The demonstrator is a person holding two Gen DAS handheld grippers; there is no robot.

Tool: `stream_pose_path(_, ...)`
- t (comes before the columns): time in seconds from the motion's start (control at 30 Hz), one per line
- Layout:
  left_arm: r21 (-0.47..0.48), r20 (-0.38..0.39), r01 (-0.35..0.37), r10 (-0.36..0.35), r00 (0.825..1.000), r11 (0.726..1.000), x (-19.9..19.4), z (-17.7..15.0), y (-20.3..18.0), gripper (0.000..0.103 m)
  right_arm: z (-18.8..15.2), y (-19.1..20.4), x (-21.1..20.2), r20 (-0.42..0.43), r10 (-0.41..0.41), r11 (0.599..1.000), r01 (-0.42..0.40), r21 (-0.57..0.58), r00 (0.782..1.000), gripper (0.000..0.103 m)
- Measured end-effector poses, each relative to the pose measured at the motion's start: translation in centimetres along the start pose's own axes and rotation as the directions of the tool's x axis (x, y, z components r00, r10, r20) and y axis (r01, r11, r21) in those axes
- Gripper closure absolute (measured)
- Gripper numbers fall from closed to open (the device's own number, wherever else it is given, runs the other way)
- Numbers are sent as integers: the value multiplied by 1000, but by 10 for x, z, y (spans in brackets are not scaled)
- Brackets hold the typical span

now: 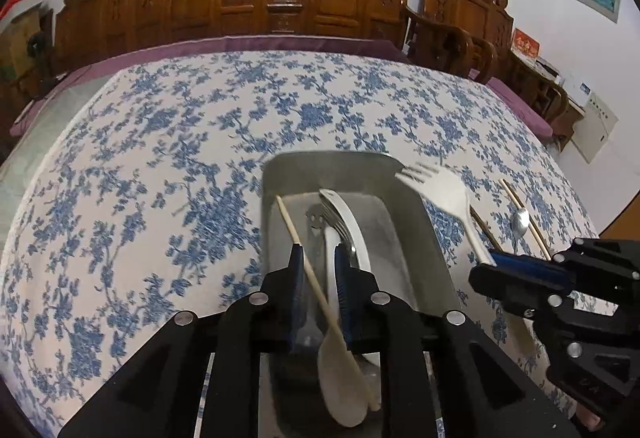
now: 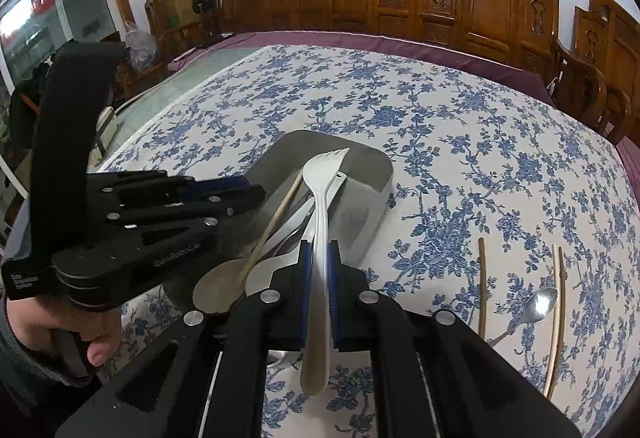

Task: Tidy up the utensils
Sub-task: 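Lower the chopstick into the tray and open the left tool while the right tool carries the fork over, then lower the white fork into the tray and open the right tool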

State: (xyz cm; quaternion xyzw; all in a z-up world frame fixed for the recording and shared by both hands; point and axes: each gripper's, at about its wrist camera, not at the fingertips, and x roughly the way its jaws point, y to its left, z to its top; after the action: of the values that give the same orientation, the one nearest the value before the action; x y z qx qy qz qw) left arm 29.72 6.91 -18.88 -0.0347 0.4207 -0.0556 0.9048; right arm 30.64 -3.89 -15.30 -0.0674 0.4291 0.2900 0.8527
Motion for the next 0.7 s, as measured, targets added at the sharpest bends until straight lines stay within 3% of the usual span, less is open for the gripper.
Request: stream_pose_path(0.7,-36,61,-51,53,997,998,-22,15,39,88,14,27,52,-51,43,998,-40,54,998,93)
